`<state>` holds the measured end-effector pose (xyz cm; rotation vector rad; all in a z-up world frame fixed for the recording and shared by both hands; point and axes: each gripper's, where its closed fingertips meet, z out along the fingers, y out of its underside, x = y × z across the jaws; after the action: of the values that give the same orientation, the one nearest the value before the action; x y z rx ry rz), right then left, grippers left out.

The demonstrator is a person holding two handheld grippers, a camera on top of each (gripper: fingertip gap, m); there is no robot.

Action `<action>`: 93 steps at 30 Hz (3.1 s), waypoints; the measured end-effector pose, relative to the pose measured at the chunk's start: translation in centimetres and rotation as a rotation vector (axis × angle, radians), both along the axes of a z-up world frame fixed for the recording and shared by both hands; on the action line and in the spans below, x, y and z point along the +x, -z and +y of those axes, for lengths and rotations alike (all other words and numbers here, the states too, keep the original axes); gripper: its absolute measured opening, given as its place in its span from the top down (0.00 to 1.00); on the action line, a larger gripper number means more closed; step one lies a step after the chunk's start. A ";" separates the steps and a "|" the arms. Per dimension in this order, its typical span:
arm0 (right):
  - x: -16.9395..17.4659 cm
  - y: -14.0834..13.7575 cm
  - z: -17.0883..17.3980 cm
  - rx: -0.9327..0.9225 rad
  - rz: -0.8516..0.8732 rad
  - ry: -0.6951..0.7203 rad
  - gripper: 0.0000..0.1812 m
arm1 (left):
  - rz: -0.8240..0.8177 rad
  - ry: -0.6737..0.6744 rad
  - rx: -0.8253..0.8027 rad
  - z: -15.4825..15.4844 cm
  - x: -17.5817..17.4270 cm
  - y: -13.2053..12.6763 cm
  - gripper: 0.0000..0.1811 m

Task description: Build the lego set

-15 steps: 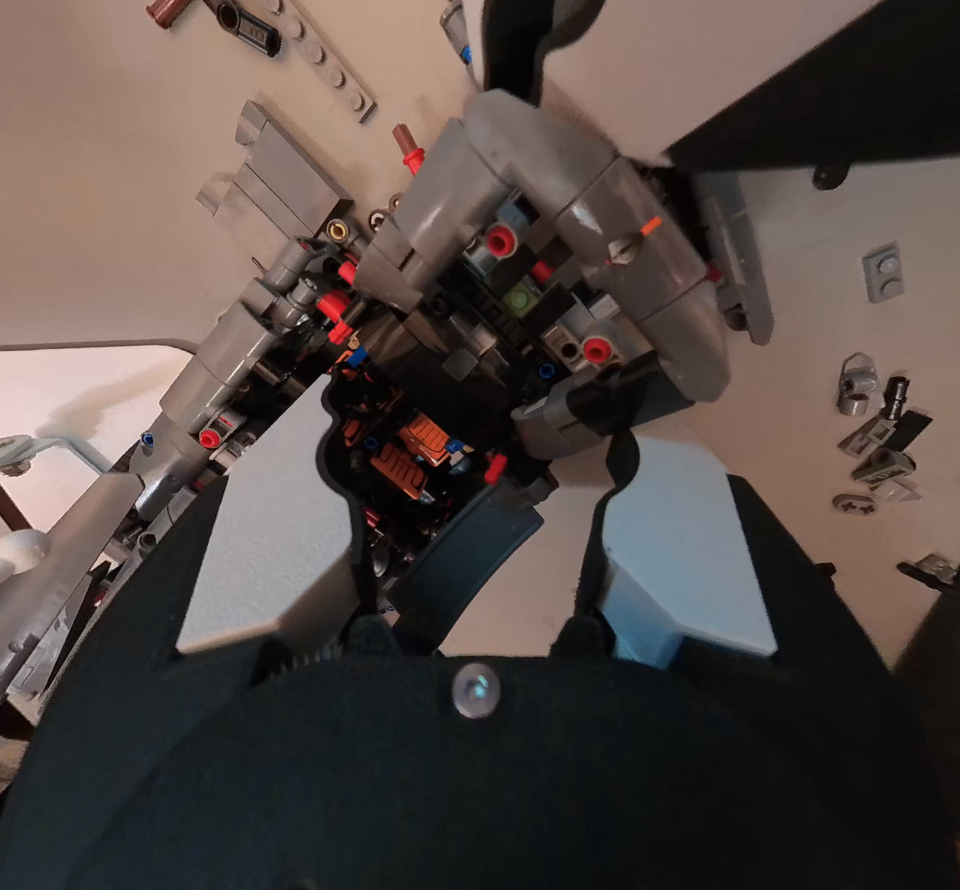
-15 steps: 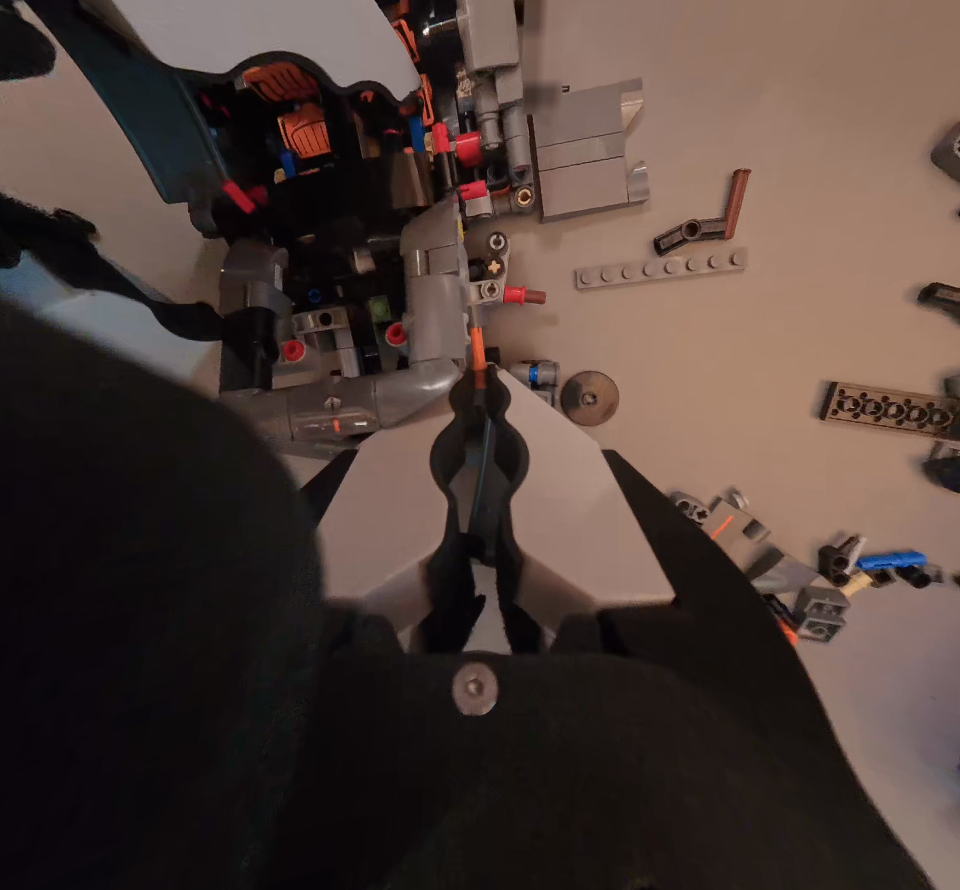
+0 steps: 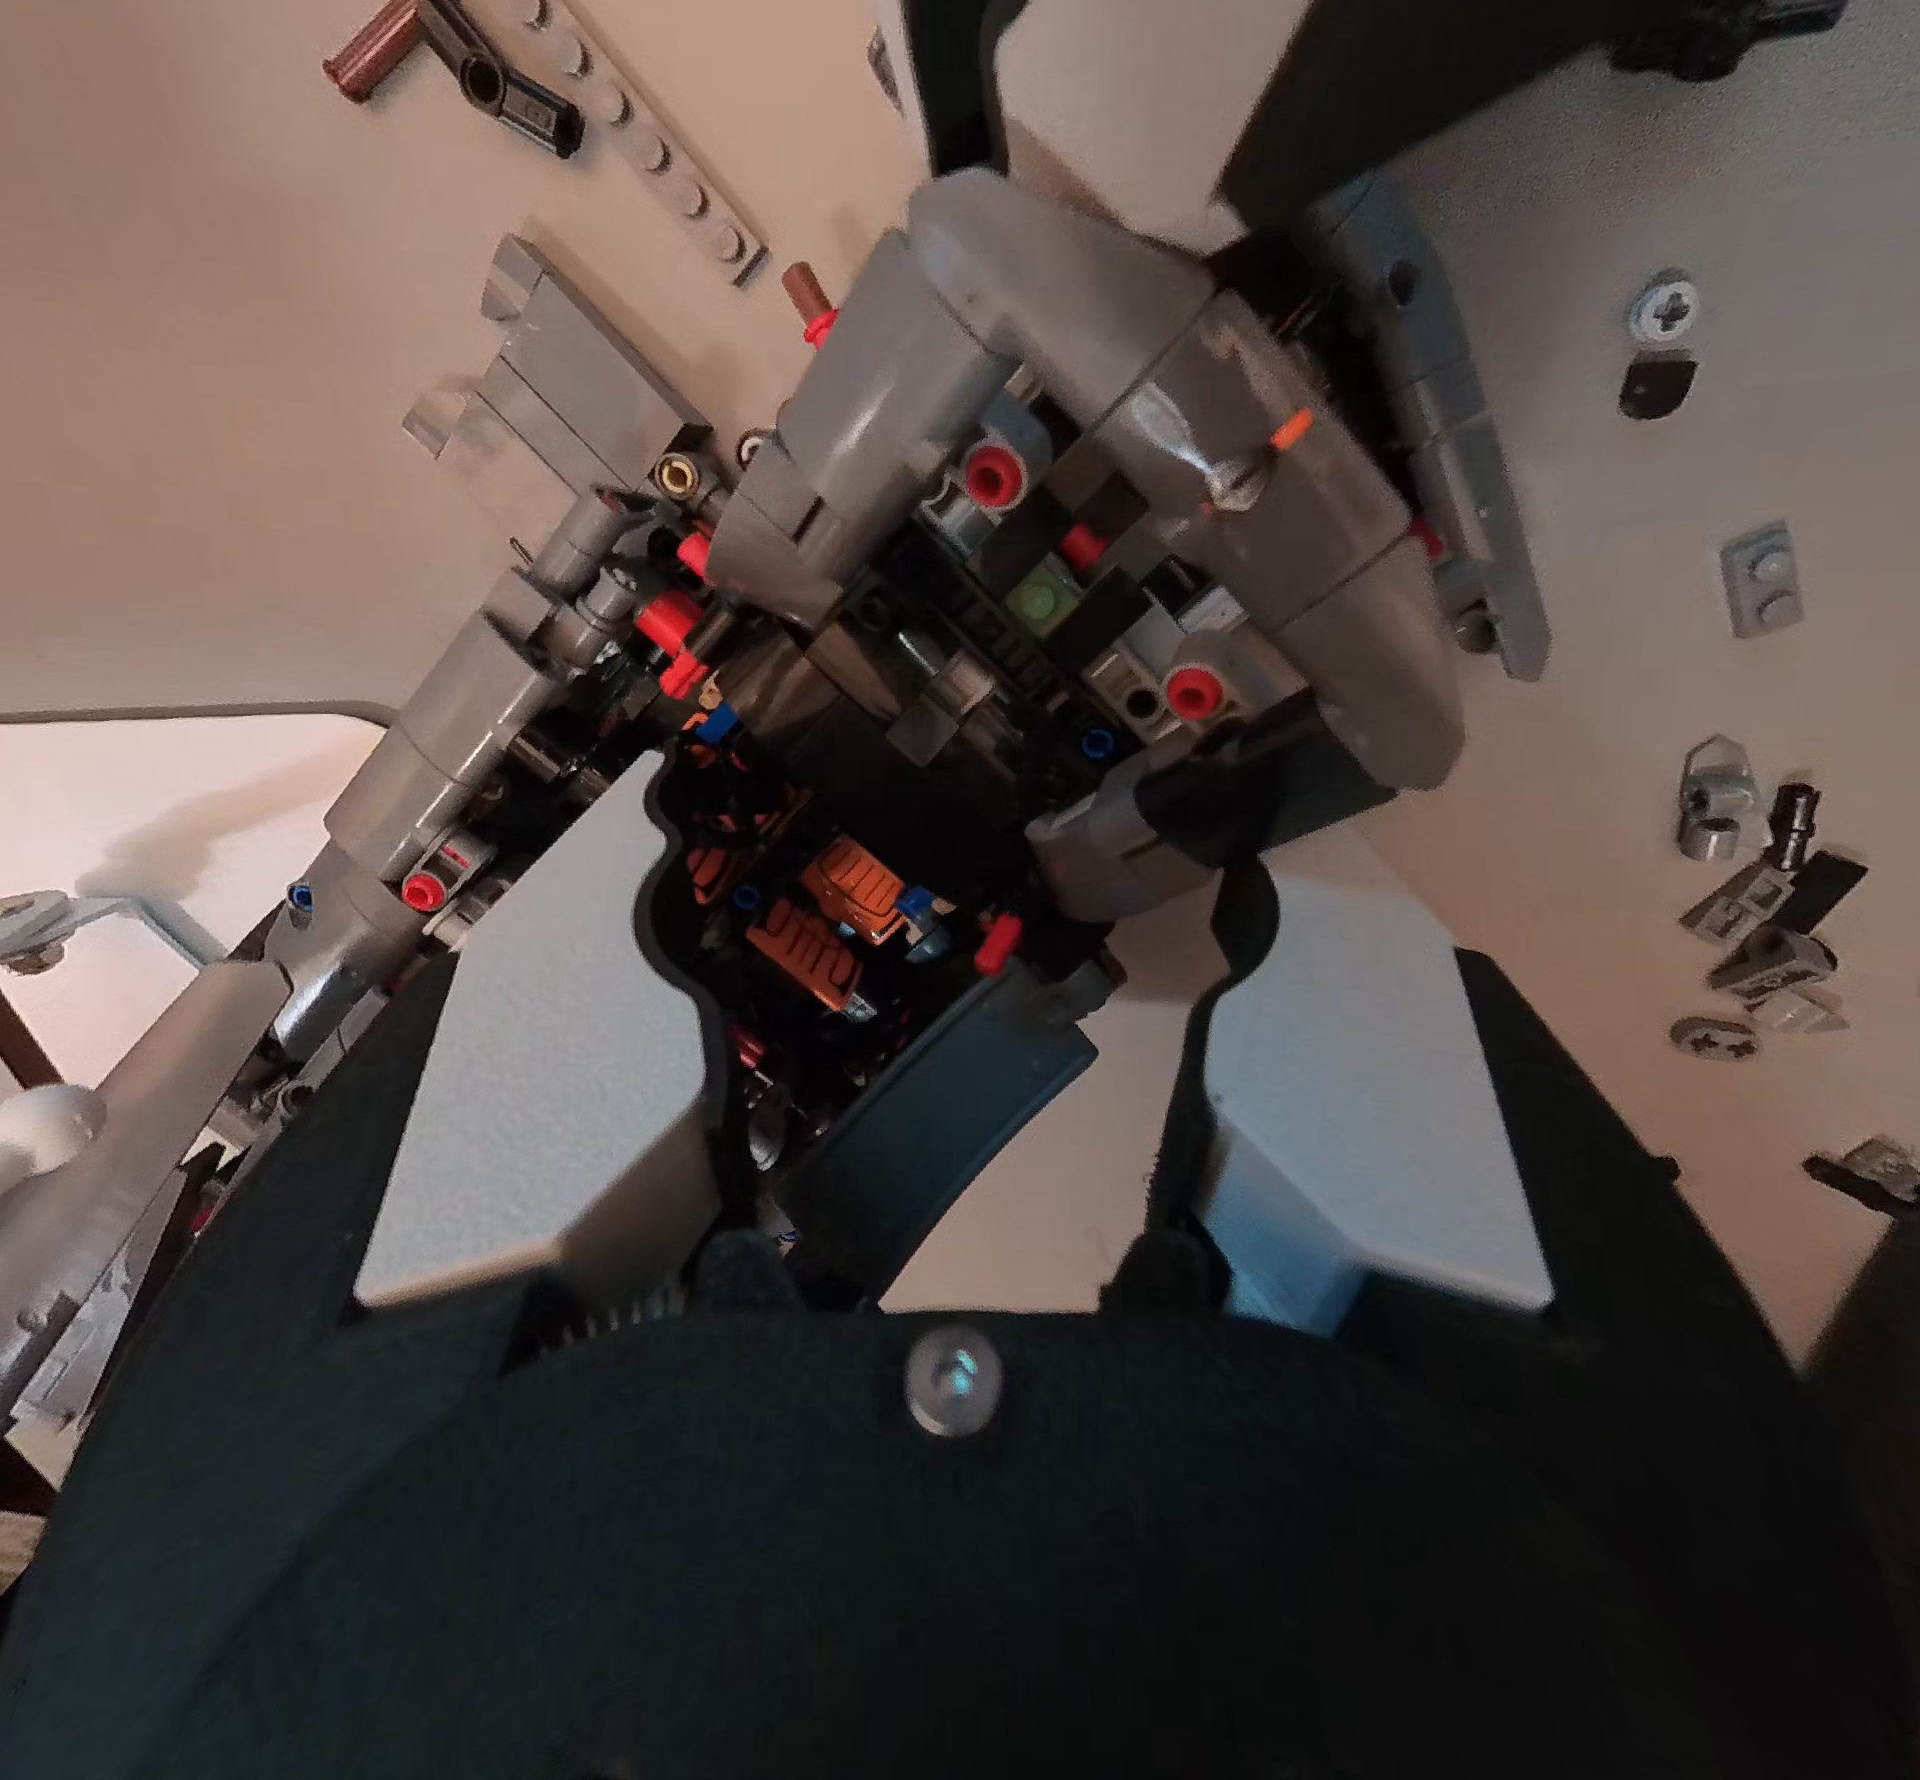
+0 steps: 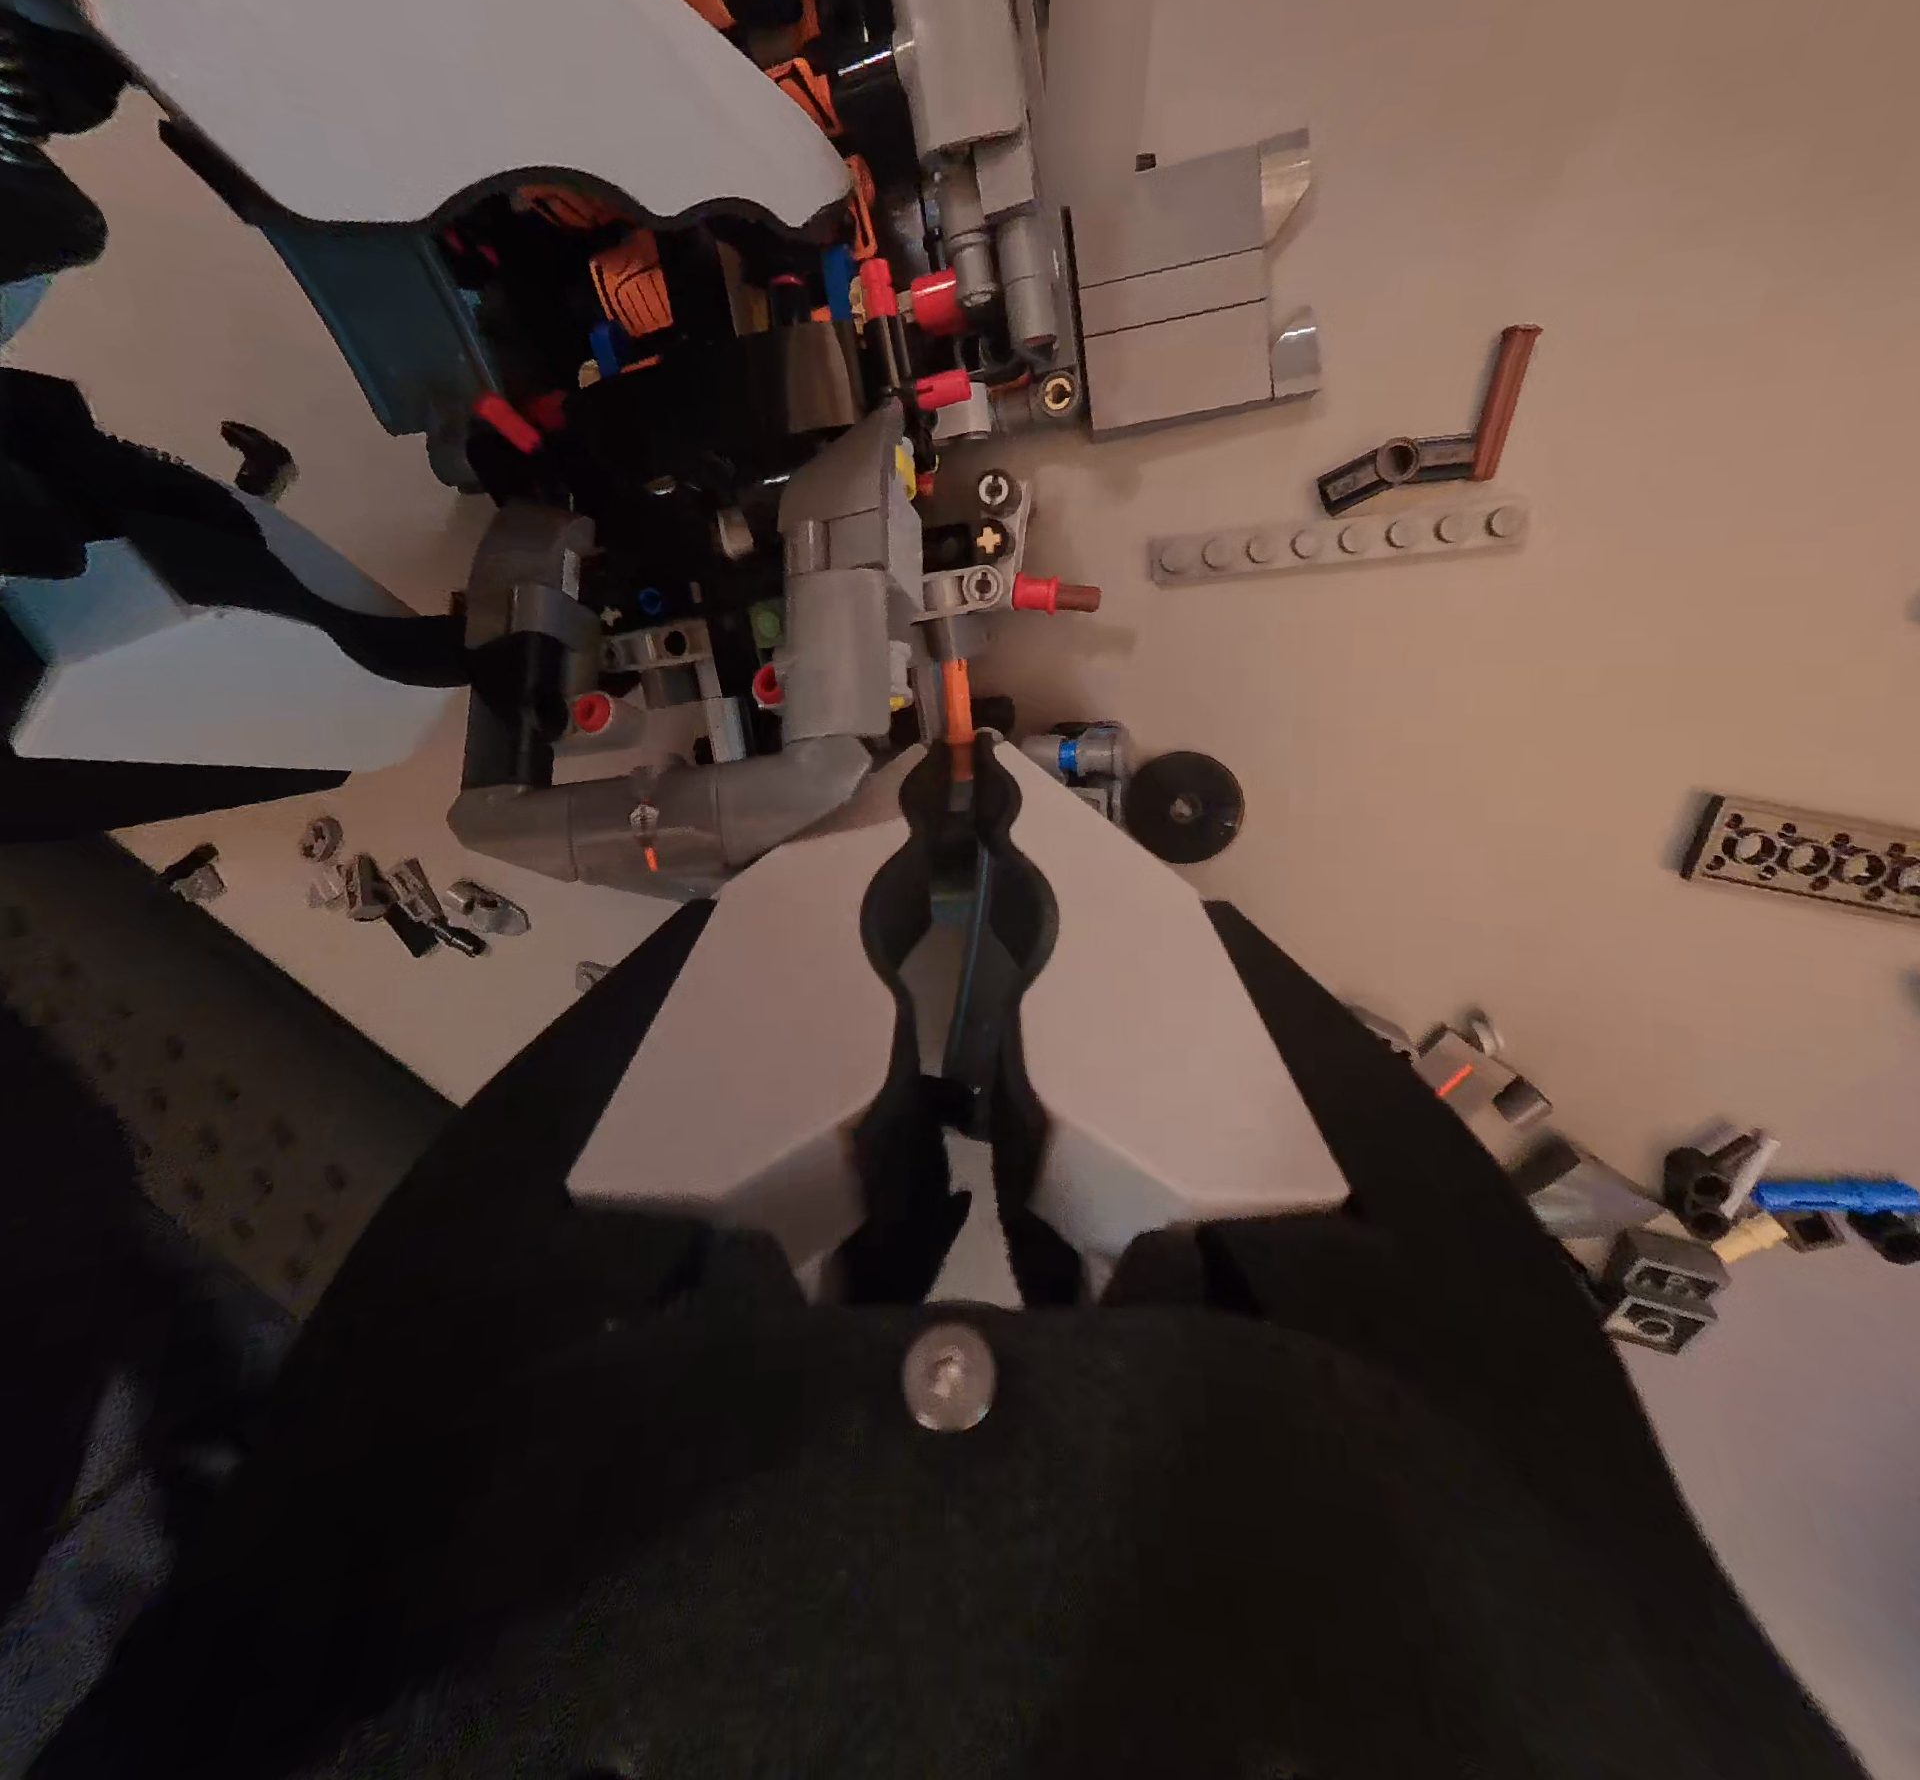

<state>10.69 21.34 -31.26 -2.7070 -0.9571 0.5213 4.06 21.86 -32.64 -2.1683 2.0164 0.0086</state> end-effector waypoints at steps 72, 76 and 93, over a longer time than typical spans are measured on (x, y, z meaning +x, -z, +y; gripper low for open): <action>-5.5 -0.2 -6.7 0.368 0.315 -0.964 0.68 | -0.024 0.438 -0.005 -5.7 -4.2 -0.1 0.45; -5.3 -0.4 -6.4 0.364 0.311 -0.944 0.71 | -0.020 0.436 -0.005 -5.9 -4.1 -0.1 0.45; -5.4 -0.1 -6.3 0.361 0.305 -0.898 0.80 | -0.014 0.436 0.002 -4.9 -3.5 0.3 0.45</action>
<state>5.32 15.06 -31.18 -1.7085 -1.9163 0.7745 0.59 16.96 -32.89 -1.6770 2.4300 -0.0625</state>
